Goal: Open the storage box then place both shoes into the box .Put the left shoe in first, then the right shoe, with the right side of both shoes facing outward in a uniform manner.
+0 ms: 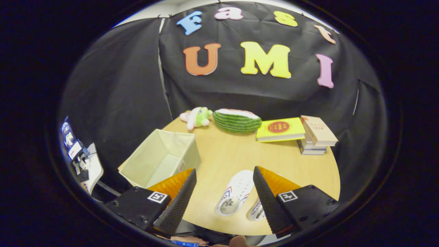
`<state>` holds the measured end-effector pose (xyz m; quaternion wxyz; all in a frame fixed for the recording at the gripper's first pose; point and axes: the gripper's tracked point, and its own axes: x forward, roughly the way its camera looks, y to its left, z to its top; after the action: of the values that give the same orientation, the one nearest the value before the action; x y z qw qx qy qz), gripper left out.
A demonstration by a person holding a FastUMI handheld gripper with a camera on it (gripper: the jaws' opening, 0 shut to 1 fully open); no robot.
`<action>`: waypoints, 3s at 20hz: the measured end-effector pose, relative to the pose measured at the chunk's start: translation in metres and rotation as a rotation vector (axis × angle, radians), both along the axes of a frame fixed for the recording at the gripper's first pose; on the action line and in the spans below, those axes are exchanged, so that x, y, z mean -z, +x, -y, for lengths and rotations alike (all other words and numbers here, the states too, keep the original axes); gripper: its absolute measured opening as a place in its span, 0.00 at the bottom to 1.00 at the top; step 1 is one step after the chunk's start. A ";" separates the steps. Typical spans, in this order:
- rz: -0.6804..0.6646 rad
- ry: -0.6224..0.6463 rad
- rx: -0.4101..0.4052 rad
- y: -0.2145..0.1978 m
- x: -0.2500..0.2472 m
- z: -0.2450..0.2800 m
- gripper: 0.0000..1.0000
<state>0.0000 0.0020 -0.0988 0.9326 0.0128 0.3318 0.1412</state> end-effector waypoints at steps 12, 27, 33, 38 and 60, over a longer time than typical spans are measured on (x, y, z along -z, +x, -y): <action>-0.493 0.055 0.003 0.015 0.164 0.020 1.00; -0.644 0.134 0.054 0.027 0.226 -0.001 0.63; -0.657 0.203 0.116 0.028 0.219 0.002 0.33; -0.699 0.346 0.209 0.026 0.208 0.001 0.06; -0.560 0.474 0.027 0.032 -0.017 -0.220 0.06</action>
<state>0.0323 0.2222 -0.0819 0.7784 0.2713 0.5322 0.1931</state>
